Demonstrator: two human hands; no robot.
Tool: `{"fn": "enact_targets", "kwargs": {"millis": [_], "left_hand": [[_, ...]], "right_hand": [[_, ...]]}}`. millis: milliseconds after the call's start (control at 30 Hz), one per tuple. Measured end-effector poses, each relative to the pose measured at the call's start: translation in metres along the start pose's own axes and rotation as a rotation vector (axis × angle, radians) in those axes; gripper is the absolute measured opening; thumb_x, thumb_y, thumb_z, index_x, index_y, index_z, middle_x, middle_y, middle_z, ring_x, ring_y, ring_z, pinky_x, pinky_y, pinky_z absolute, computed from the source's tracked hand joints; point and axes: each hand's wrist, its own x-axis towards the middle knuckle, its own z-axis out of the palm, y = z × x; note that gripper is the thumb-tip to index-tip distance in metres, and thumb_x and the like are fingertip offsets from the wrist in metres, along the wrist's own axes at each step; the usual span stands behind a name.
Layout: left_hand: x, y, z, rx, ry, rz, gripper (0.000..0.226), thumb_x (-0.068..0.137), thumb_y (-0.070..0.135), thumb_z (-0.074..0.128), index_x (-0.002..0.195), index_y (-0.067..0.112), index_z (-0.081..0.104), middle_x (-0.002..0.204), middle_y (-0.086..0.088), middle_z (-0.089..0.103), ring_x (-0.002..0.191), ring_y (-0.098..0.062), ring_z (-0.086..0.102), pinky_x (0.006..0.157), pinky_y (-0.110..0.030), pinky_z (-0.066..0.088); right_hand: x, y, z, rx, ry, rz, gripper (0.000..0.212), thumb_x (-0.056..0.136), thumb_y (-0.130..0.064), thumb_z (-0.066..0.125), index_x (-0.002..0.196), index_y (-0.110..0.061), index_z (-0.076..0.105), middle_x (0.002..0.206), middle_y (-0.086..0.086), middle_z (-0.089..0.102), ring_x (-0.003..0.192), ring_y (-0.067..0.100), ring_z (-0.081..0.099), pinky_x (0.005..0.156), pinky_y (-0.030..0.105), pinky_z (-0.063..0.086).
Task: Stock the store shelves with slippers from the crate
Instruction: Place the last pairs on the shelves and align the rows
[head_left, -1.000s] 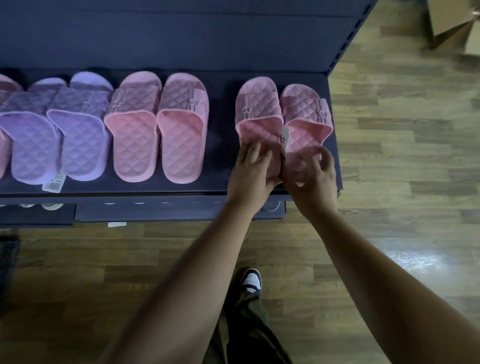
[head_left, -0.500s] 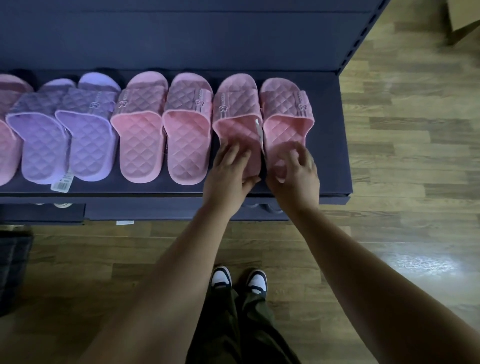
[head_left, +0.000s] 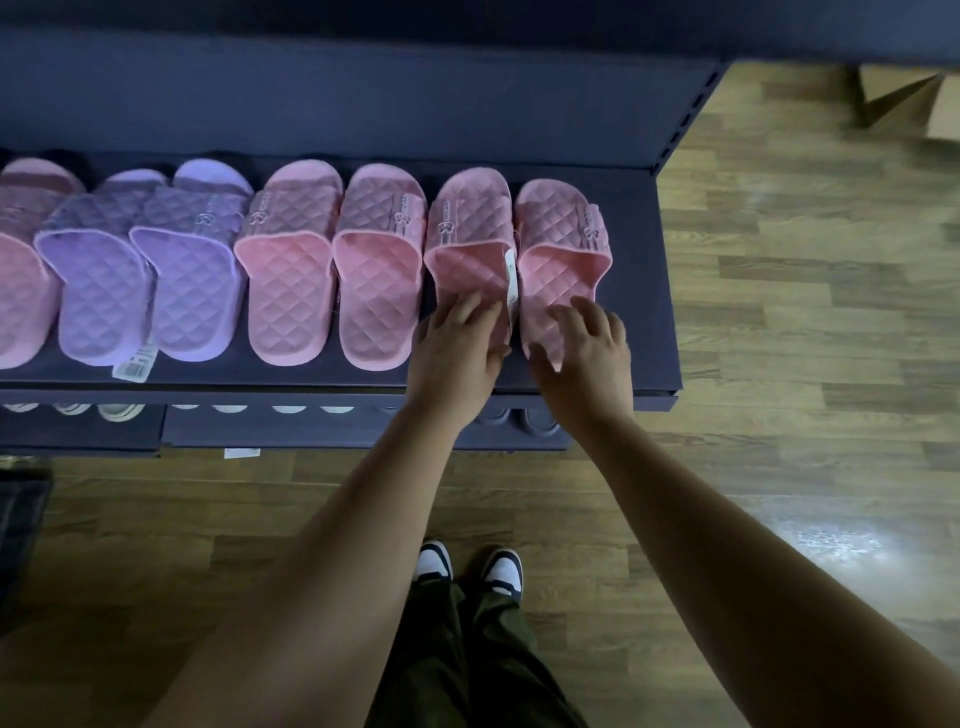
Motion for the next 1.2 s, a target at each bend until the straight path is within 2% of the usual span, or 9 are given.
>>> {"fn": "enact_targets", "kwargs": {"millis": [167,333,500,633,733,833,1000,1100,1200], "left_hand": [[-0.021,0.027,-0.053,0.018,0.182,0.032,0.033,0.088,0.024,0.058,0.119,0.013,0.06,0.124,-0.007,0.061,0.112,-0.029,0.057,0.089,-0.041,0.043],[-0.046,0.062,-0.118,0.062,0.25,0.072,0.03,0.088,0.024,0.048,0.114,0.016,0.062,0.116,-0.004,0.065,0.101,-0.028,0.062,0.083,-0.039,0.048],[-0.08,0.101,-0.175,0.014,0.322,0.139,0.03,0.089,0.032,0.046,0.104,0.017,0.067,0.098,-0.001,0.072,0.084,-0.024,0.066,0.072,-0.038,0.05],[-0.097,0.126,-0.221,-0.005,0.472,0.19,0.031,0.086,0.035,0.047,0.092,0.015,0.071,0.084,-0.002,0.072,0.071,-0.025,0.065,0.059,-0.033,0.048],[-0.1,0.139,-0.247,-0.046,0.557,0.215,0.022,0.082,0.031,0.058,0.093,0.017,0.071,0.085,-0.001,0.072,0.072,-0.024,0.067,0.059,-0.03,0.049],[-0.1,0.15,-0.273,-0.105,0.638,0.234,0.026,0.082,0.035,0.054,0.093,0.018,0.071,0.083,0.0,0.072,0.07,-0.023,0.067,0.056,-0.032,0.053],[-0.09,0.162,-0.312,-0.103,0.801,0.291,0.023,0.083,0.033,0.057,0.091,0.017,0.071,0.082,0.002,0.071,0.068,-0.019,0.066,0.052,-0.03,0.053],[-0.077,0.158,-0.322,-0.062,0.831,0.289,0.027,0.083,0.032,0.056,0.096,0.013,0.07,0.09,-0.002,0.069,0.081,-0.022,0.063,0.064,-0.032,0.054],[-0.062,0.151,-0.323,0.035,0.684,0.146,0.047,0.083,0.044,0.048,0.115,0.014,0.065,0.115,-0.007,0.064,0.109,-0.036,0.056,0.085,-0.046,0.049]], "right_hand": [[-0.008,-0.033,-0.059,0.101,0.033,-0.046,0.039,0.088,-0.024,0.057,0.125,-0.012,0.057,0.127,0.011,0.057,0.114,0.033,0.048,0.089,0.045,0.045],[-0.03,-0.072,-0.124,0.148,0.056,-0.058,0.042,0.087,-0.03,0.046,0.124,-0.014,0.058,0.122,0.01,0.062,0.111,0.031,0.054,0.084,0.038,0.047],[-0.063,-0.099,-0.181,0.282,0.178,-0.095,0.033,0.084,-0.038,0.049,0.103,-0.017,0.067,0.096,0.001,0.068,0.084,0.023,0.062,0.064,0.031,0.048],[-0.073,-0.116,-0.231,0.367,0.347,-0.177,0.03,0.082,-0.04,0.048,0.078,-0.018,0.066,0.07,-0.009,0.062,0.06,0.011,0.053,0.052,0.025,0.042],[-0.072,-0.126,-0.264,0.386,0.432,-0.23,0.029,0.083,-0.039,0.048,0.068,-0.017,0.06,0.062,-0.011,0.053,0.055,0.01,0.048,0.049,0.027,0.038],[-0.063,-0.136,-0.293,0.404,0.513,-0.299,0.027,0.086,-0.035,0.052,0.068,-0.015,0.059,0.06,-0.008,0.054,0.054,0.012,0.049,0.05,0.031,0.041],[-0.035,-0.153,-0.325,0.352,0.6,-0.366,0.026,0.084,-0.035,0.054,0.081,-0.013,0.066,0.077,0.0,0.061,0.071,0.016,0.055,0.06,0.023,0.037],[-0.018,-0.156,-0.327,0.243,0.531,-0.339,0.036,0.081,-0.044,0.052,0.092,-0.014,0.069,0.098,0.008,0.064,0.093,0.029,0.055,0.079,0.03,0.037],[-0.002,-0.154,-0.318,0.051,0.359,-0.28,0.049,0.076,-0.056,0.047,0.104,-0.021,0.069,0.117,0.006,0.064,0.115,0.029,0.051,0.093,0.032,0.031]]}}
